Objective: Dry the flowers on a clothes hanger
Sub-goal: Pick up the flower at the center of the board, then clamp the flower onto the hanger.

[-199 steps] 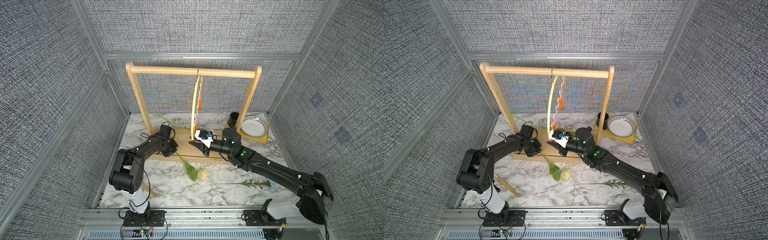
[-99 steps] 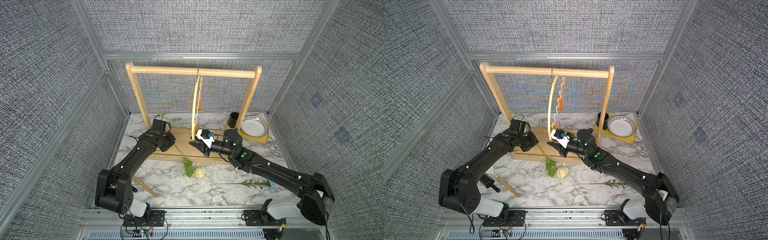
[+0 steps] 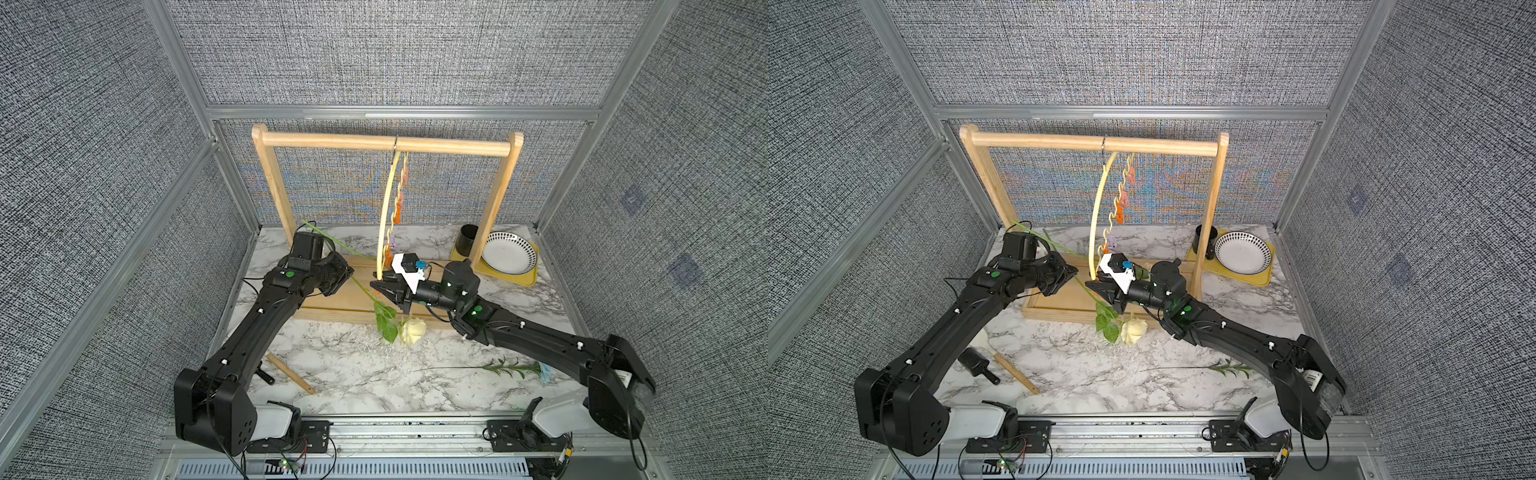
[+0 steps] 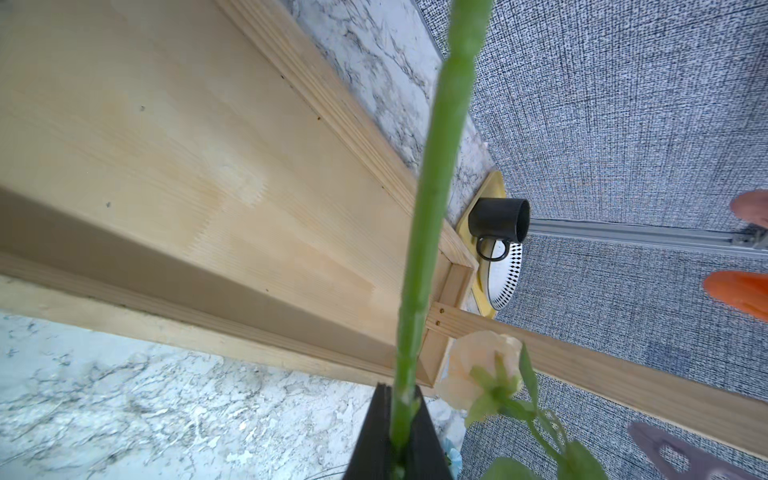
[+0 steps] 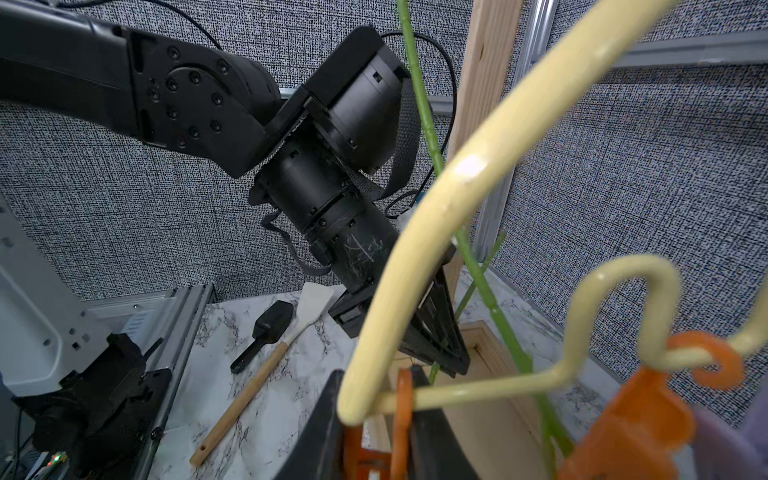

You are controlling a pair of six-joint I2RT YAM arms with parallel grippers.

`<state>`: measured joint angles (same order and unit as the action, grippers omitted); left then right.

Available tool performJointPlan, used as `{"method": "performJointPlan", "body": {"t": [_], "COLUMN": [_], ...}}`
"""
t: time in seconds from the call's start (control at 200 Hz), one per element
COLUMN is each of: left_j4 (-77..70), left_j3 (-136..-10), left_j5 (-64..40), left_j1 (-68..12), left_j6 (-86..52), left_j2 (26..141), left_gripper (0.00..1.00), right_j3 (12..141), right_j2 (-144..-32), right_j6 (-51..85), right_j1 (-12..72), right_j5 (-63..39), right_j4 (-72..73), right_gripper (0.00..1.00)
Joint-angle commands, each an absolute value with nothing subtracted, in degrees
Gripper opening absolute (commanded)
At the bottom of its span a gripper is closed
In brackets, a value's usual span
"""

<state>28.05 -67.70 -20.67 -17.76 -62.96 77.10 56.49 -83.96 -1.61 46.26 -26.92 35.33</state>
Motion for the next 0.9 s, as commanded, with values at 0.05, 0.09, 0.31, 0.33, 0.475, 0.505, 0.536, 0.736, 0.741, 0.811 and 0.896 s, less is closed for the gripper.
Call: {"method": "performJointPlan", "body": {"t": [0.05, 0.09, 0.31, 0.33, 0.475, 0.505, 0.536, 0.736, 0.741, 0.811, 0.896], "left_j4": [25.3, 24.9, 23.1, 23.0, 21.9, 21.9, 21.9, 21.8, 21.9, 21.9, 21.9], "left_j3": [-68.4, -68.4, -68.6, -68.6, -68.7, -68.8, -68.8, -69.4, -69.5, -69.6, -69.6], "left_j5": [-23.2, -23.2, -24.4, -24.7, -26.5, -26.6, -26.7, -27.1, -27.1, -27.2, -27.3], "left_j1": [-17.8, -17.8, -17.8, -17.9, -17.8, -17.8, -17.8, -17.8, -17.8, -17.8, -17.8], "left_j6": [-63.9, -63.9, -63.2, -63.2, -63.5, -63.5, -63.5, -63.4, -63.4, -63.3, -63.2], "left_j2": [75.6, 75.1, 73.5, 73.6, 73.7, 73.7, 73.6, 73.4, 73.5, 73.5, 73.4], "left_gripper": [0.02, 0.02, 0.02, 0.02, 0.02, 0.02, 0.02, 0.02, 0.02, 0.02, 0.02], "right_j3": [57.3, 57.5, 58.6, 58.7, 59.2, 59.3, 59.2, 58.8, 58.8, 58.6, 58.7], "right_j2": [-85.3, -85.6, -86.6, -86.7, -87.1, -87.2, -87.1, -86.9, -86.9, -86.6, -86.2], "right_j6": [-0.1, -0.1, -0.7, -0.8, -1.5, -1.5, -1.6, -2.5, -2.6, -3.1, -3.9], "right_j1": [46.4, 46.5, 46.4, 46.4, 46.4, 46.4, 46.4, 46.4, 46.4, 46.4, 46.4], "right_j5": [-26.9, -27.0, -26.9, -26.8, -26.7, -26.6, -26.6, -25.7, -25.7, -25.0, -24.2], "right_j4": [39.2, 39.3, 38.4, 38.3, 37.4, 37.4, 37.3, 36.4, 36.3, 35.9, 35.2], "right_gripper": [0.26, 0.26, 0.26, 0.26, 0.26, 0.26, 0.26, 0.26, 0.26, 0.26, 0.26]}}
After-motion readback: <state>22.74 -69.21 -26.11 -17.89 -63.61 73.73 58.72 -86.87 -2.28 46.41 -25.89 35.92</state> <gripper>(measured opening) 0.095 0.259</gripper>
